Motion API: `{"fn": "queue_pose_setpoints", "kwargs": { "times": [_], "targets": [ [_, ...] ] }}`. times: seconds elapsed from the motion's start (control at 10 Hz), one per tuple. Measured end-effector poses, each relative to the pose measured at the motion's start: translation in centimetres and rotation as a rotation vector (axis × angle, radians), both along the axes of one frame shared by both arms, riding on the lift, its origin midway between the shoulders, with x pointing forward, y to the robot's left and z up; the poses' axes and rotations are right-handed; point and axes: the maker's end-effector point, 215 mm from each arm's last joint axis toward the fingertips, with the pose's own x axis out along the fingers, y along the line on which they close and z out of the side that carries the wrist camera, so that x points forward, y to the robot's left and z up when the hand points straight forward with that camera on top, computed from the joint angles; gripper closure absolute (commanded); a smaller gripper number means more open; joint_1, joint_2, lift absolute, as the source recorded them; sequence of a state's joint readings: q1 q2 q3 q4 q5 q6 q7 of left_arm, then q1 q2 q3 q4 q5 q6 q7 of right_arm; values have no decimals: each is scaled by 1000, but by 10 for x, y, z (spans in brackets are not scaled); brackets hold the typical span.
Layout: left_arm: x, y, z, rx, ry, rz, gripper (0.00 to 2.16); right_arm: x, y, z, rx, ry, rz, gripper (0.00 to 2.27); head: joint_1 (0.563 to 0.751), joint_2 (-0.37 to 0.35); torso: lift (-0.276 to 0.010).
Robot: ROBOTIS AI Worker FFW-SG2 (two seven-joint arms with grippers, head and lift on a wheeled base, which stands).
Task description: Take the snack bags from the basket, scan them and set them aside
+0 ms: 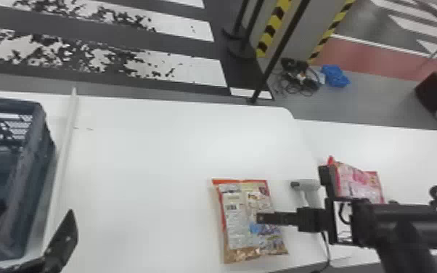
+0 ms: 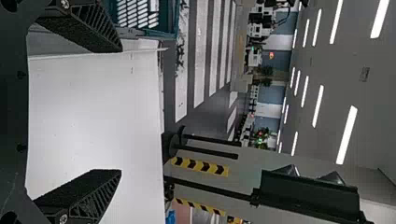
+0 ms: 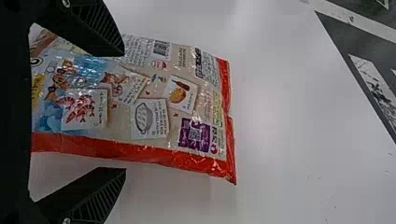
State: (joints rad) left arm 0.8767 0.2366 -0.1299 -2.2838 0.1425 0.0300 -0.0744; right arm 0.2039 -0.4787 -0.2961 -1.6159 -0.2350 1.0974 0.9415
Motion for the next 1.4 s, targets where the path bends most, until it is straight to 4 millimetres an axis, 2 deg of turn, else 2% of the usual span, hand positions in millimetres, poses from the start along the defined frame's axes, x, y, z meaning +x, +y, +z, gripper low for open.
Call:
{"fn": "queue_pose_setpoints", "kwargs": {
  "times": [0.1,0.2,0.7,0.8,1.0,1.1,1.2,1.3,1.4],
  "targets": [
    [1,-1,-2,-4,2,1,70,-2,10,-6,12,12,28,1963,695,-350,-75],
    [2,-2,-3,-6,3,2,70,0,16,-9,10,10,46,2246,695,-350,-75],
    [3,0,-7,-7,8,5,70,7,19,-2,31,-21,46,2246,695,-345,-75],
    [4,0,-7,-6,7,5,70,10,16,10,57,-30,22,2246,695,-346,-75],
    [4,2,-7,-3,7,7,70,21,0,57,120,-57,-58,2246,695,-350,-75],
    [4,2,-8,-5,8,8,70,33,-17,86,158,-95,-112,2246,695,-350,-75],
    [4,1,-8,-7,8,7,70,51,-46,112,152,-153,-181,2246,695,-350,-75],
    [4,0,-8,-8,8,5,70,66,-76,127,140,-199,-239,2246,695,-350,-75],
    [3,-1,-9,-8,11,4,70,86,-121,139,121,-255,-323,2246,695,-350,-75]
  ]
}}
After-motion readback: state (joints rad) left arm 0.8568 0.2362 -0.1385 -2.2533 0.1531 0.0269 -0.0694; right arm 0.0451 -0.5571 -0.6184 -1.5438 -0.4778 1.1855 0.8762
